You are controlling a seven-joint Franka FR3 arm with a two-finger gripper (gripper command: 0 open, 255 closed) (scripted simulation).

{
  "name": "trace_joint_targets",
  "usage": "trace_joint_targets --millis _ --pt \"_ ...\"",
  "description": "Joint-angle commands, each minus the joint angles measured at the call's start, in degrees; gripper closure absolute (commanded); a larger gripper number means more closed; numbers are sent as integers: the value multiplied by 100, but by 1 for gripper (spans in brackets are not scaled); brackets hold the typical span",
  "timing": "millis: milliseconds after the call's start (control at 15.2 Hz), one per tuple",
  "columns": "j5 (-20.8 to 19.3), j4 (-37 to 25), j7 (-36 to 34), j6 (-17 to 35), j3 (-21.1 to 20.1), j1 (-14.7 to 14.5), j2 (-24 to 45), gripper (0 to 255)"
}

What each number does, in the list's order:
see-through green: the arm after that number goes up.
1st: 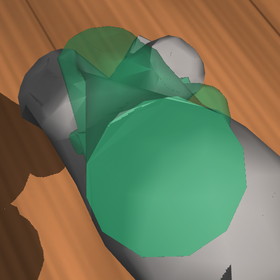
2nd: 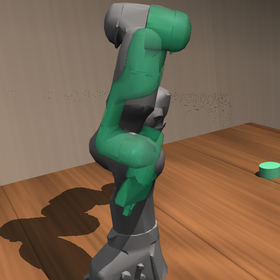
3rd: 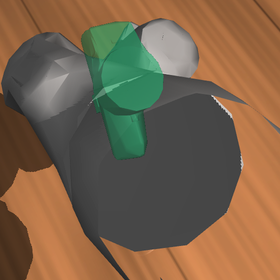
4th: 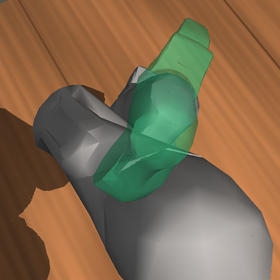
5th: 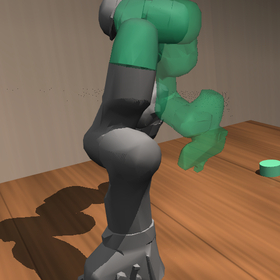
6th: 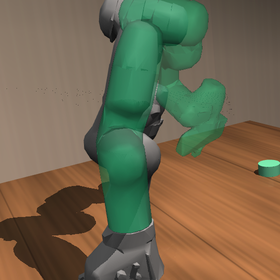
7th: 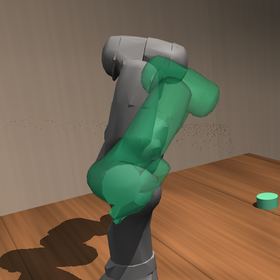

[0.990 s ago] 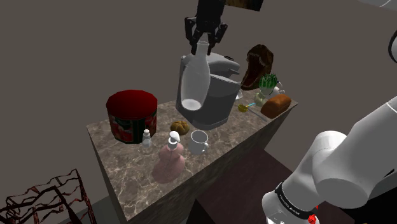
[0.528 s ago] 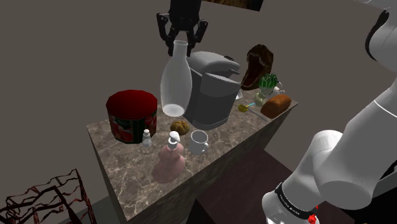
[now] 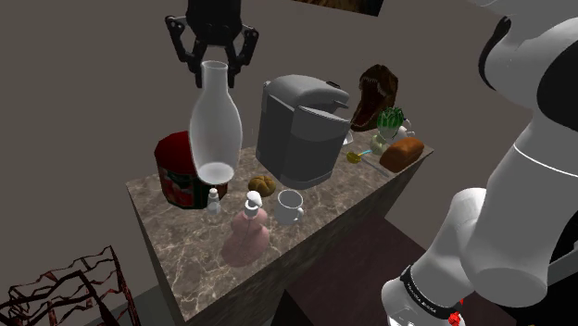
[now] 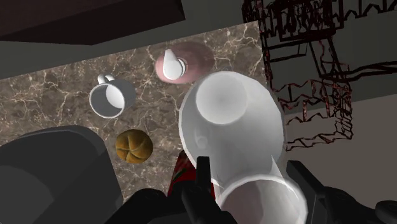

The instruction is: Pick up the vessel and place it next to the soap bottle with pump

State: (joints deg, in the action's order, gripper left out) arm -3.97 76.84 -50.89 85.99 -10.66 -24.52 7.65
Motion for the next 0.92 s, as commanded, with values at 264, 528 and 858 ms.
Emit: trace_joint_targets --millis 264,528,858 --pt "-164 -701 -502 -148 -194 -354 590 255" --pt "-127 -170 -504 235 -187 -316 438 255" --pt "-96 408 -508 680 -179 -283 303 255"
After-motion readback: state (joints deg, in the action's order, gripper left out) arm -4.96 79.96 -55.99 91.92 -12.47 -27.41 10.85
